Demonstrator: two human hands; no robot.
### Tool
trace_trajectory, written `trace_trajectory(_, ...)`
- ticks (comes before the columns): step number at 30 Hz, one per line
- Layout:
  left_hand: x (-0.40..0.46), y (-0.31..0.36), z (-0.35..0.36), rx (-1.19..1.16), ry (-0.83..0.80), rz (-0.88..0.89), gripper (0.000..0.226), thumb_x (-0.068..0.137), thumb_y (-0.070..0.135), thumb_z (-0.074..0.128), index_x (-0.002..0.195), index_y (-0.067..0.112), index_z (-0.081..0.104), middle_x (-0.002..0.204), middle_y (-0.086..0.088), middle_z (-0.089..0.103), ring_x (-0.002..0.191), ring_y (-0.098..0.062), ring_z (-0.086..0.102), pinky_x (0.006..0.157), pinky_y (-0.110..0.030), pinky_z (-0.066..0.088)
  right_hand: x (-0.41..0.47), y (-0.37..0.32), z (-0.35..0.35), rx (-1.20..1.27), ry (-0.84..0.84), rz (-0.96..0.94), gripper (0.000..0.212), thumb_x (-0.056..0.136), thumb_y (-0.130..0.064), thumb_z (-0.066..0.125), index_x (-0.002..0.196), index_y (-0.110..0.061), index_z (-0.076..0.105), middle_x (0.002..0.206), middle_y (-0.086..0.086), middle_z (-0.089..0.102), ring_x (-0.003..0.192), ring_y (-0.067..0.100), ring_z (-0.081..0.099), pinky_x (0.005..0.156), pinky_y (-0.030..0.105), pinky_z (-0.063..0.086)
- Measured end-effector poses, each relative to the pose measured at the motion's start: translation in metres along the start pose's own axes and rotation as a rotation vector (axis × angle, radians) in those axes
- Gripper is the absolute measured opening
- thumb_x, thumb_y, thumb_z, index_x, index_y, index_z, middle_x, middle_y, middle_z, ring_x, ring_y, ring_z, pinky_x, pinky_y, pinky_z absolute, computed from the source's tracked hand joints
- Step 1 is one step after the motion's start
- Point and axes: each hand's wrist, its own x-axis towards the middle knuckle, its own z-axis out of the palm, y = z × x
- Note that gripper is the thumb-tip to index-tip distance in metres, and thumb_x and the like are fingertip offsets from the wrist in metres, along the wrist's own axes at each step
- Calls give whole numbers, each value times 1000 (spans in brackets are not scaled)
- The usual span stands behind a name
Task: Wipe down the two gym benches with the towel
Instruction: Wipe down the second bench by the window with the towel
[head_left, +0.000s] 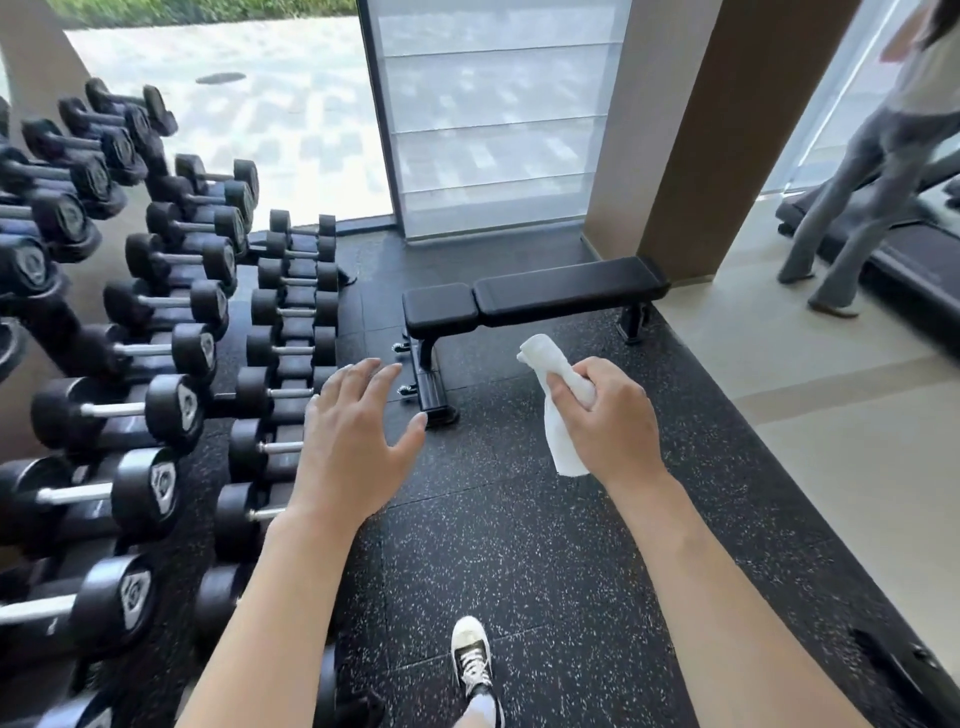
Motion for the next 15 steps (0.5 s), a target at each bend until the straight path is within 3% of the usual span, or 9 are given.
trace_trajectory(15,216,-79,26,-90,-28,24,65,97,46,63,153,16,51,156,-6,50,150,-27,38,123,-53,32,191,-31,92,-177,-32,-11,28,99,-51,59,93,-23,62,85,-8,63,71,16,59,65,34,52)
